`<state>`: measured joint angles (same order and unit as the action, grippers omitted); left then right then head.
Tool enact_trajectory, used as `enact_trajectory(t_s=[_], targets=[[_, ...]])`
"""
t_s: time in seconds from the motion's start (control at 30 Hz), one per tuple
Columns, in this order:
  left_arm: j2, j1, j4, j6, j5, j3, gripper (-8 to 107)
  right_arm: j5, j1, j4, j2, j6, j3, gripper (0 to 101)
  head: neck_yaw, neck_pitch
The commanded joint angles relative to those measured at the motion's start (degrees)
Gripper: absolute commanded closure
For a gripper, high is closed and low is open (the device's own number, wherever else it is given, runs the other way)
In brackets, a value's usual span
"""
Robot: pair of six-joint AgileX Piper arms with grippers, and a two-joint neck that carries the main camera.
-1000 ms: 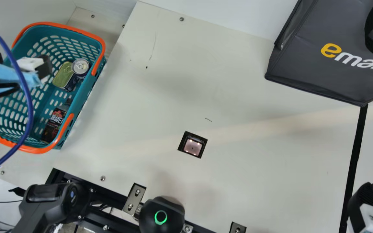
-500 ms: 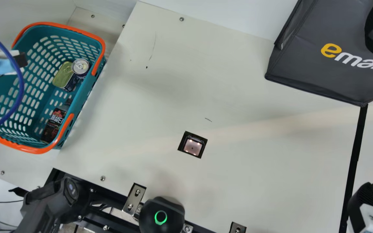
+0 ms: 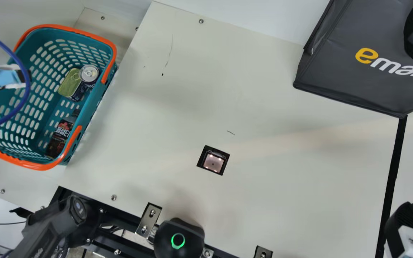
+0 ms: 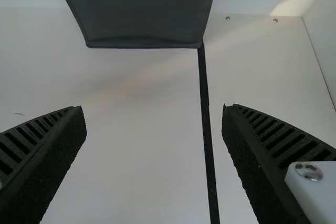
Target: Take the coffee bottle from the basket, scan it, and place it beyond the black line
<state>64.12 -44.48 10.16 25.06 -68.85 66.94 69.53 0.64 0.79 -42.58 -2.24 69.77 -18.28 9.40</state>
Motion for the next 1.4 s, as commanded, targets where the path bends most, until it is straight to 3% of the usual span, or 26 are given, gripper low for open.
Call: enact_trajectory(t_s=[0.0,1.37], targets=[[0.68,0.22,-0.33,0.56,0.59,-0.33,9,0.0,0.0,0.0,0.0,0.0,0.0,10,-0.14,-1.48],[19.27,1.85,2.17,17.18,24.72,-12.77,9,0.0,0.0,0.0,0.0,0.0,0.0,10,-0.14,-1.48]])
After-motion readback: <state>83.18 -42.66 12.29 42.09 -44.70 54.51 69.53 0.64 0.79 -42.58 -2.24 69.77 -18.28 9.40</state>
